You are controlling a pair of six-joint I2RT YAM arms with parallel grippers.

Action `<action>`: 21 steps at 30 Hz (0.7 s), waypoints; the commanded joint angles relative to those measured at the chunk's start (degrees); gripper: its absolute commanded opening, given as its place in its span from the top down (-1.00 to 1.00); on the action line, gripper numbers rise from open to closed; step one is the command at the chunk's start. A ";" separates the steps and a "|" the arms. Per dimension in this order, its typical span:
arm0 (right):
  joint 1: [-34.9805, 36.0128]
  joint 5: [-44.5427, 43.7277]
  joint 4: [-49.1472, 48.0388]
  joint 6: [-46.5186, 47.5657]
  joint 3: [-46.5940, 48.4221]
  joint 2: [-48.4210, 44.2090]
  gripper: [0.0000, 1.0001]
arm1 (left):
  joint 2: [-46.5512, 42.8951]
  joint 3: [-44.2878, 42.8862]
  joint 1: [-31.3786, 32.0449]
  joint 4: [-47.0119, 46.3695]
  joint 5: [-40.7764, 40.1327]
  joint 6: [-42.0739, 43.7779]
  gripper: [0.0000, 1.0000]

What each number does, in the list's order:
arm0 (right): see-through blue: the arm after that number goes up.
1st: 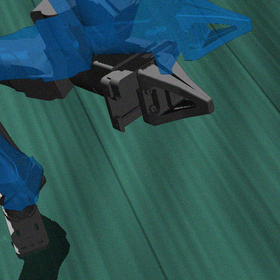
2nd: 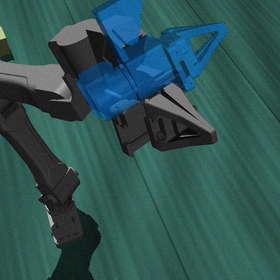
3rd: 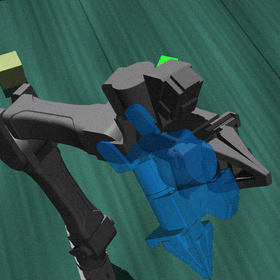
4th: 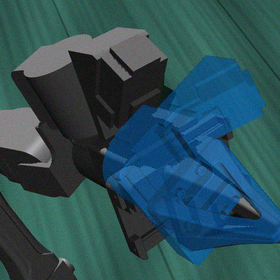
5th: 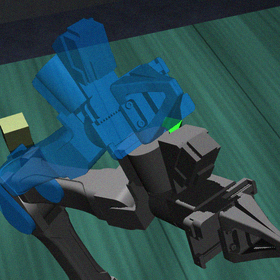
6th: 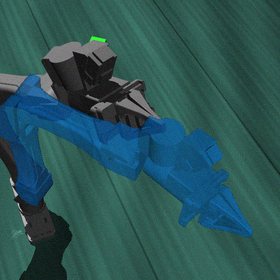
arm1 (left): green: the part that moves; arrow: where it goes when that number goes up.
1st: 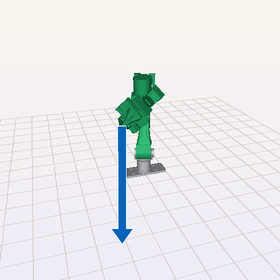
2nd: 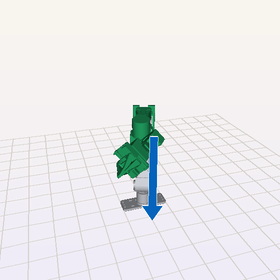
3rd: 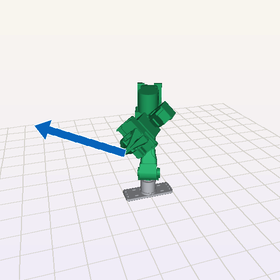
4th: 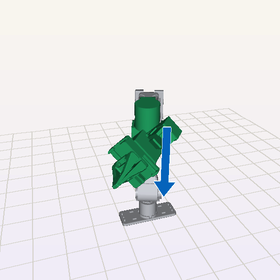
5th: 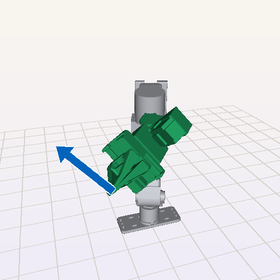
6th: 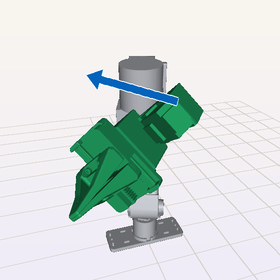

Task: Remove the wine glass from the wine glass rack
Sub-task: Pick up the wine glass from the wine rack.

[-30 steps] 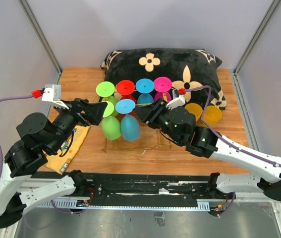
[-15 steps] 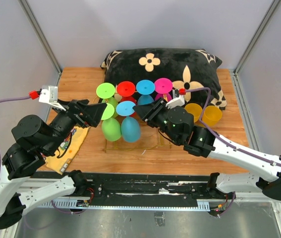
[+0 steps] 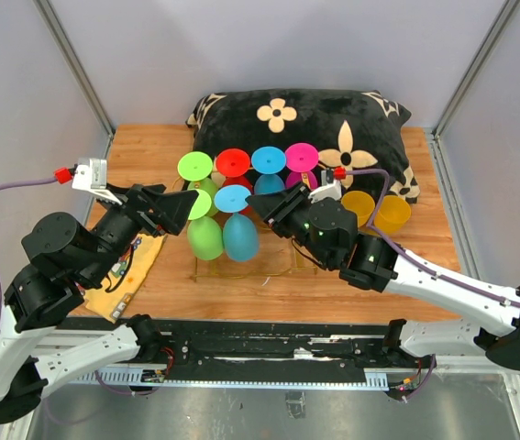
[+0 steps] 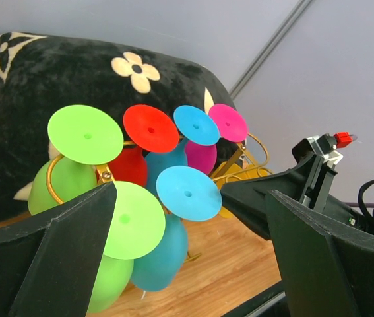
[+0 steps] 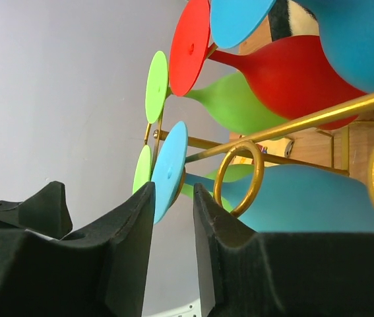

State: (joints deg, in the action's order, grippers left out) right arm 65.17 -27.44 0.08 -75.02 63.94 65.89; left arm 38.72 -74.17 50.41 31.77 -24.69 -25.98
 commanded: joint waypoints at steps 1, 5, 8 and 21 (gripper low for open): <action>2.20 -4.25 1.02 -1.18 0.00 -0.98 0.35 | -0.14 0.60 -0.23 -1.40 0.45 -0.40 -0.99; 5.87 -11.23 2.38 0.44 0.54 -1.39 0.32 | -0.22 0.75 -0.23 -1.34 0.51 -0.39 -0.99; 8.41 -16.76 3.29 0.22 0.19 -1.80 0.28 | -0.38 0.70 -0.23 -1.45 0.41 -0.39 -0.99; 12.35 -24.93 5.39 -1.07 1.83 -1.32 0.19 | -0.25 1.11 -0.23 -1.90 0.74 -0.39 -0.99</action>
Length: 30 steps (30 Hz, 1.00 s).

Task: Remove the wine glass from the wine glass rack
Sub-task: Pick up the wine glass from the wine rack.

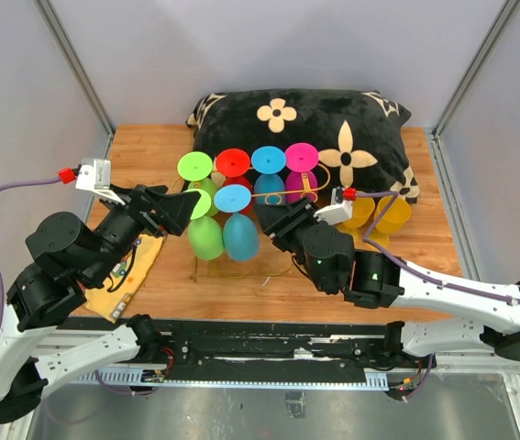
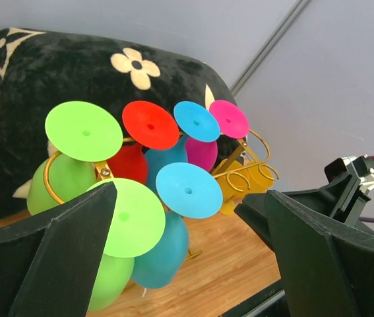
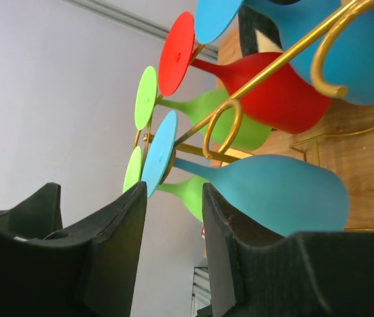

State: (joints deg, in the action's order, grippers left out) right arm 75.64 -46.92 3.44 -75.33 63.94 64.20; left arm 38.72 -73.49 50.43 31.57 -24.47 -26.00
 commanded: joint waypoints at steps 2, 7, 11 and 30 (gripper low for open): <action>1.77 -6.11 2.43 -0.95 2.61 0.99 0.19 | -0.40 0.35 -0.25 -1.53 0.45 -0.55 -0.99; 1.75 -5.86 2.22 0.00 4.93 3.21 0.26 | -0.75 0.13 -0.25 -1.42 0.11 -0.64 -0.99; 1.65 -4.20 1.55 1.89 6.74 4.95 0.24 | -0.78 -0.08 -0.25 -1.28 -0.09 -0.63 -0.99; -3.57 1.73 0.58 -2.32 7.82 9.23 0.29 | -0.68 -0.54 -0.25 -0.96 -0.12 -0.54 -0.99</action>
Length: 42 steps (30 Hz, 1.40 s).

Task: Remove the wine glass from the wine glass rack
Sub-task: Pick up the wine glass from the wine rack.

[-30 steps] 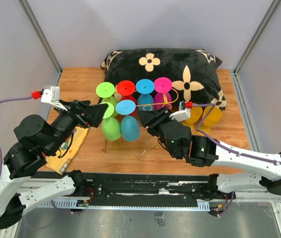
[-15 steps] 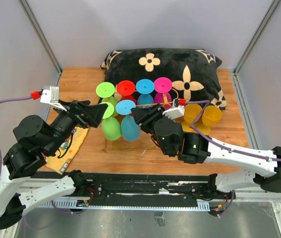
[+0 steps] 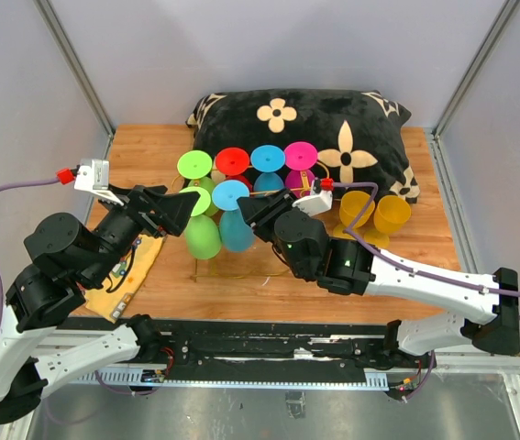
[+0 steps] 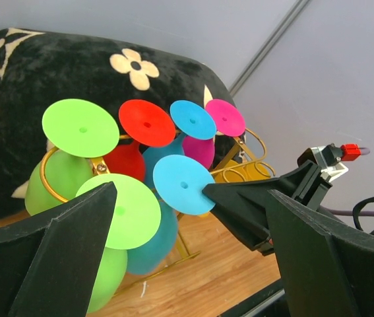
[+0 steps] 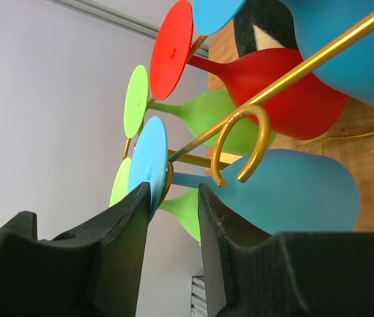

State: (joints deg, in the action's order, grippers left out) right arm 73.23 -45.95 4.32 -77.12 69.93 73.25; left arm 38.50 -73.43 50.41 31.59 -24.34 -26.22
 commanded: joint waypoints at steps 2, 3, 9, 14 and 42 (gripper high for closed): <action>-1.15 -0.05 -0.53 -0.07 1.70 -0.05 0.29 | -0.38 -0.66 -0.23 -1.00 -0.20 -0.33 -0.99; -1.14 -0.68 -0.54 0.03 1.52 -0.24 0.29 | -0.36 -0.58 -0.23 -0.98 -0.19 -0.26 -0.99; -1.67 -2.31 -1.42 0.27 1.05 -0.78 0.36 | -0.01 -0.31 -0.23 -0.94 0.36 -0.39 -0.99; -1.86 -1.87 -2.61 1.00 1.44 -0.22 0.54 | 0.17 -0.23 -0.23 -0.82 0.85 -0.74 -0.99; -1.86 -0.48 -5.06 -0.31 -2.54 -5.45 0.99 | 0.60 0.06 -0.23 -1.35 1.81 -1.47 -0.99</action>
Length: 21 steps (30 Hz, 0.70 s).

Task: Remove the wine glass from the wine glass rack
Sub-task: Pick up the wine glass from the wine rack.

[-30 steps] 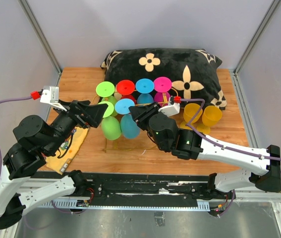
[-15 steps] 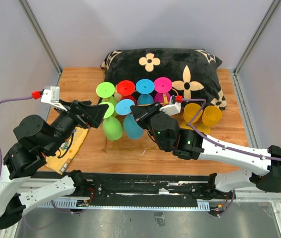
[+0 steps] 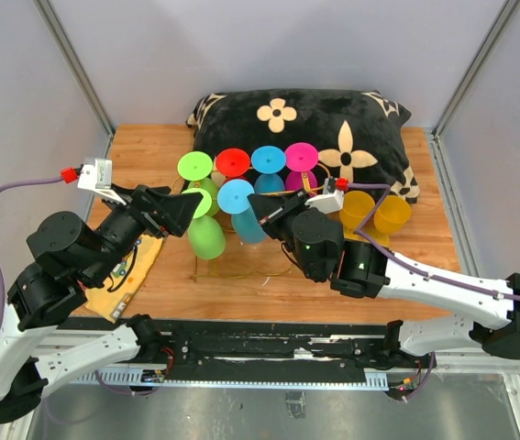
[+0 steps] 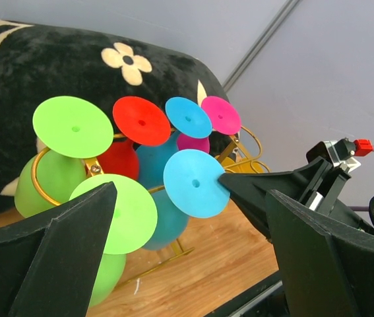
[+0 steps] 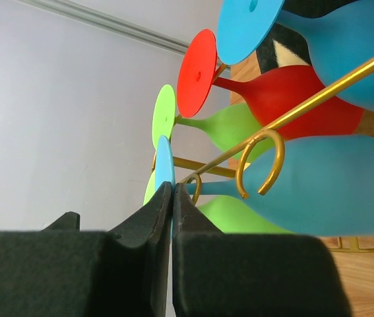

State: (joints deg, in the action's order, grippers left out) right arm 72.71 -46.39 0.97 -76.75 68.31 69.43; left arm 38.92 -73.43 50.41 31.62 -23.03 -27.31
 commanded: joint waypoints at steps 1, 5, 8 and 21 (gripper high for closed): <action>-1.32 0.27 -1.78 -0.81 -0.99 -1.81 0.99 | 0.24 0.12 -0.23 -1.41 0.72 -0.38 -0.99; -1.36 2.04 -2.45 -0.70 -1.94 -2.88 0.99 | 0.28 0.17 -0.23 -1.56 1.19 -0.63 -0.99; -1.42 5.12 -4.62 2.05 -2.71 -3.84 0.99 | 0.12 0.08 -0.22 -1.54 1.40 -0.72 -0.99; -3.90 17.68 -6.32 4.27 -6.90 -8.66 0.98 | -0.46 -0.11 -0.23 -3.86 7.53 -1.32 -0.99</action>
State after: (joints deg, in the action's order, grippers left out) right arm 71.68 -35.81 -2.79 -74.22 63.33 63.37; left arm 38.87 -73.43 50.41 31.14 -20.01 -27.92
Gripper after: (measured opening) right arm 0.016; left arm 0.994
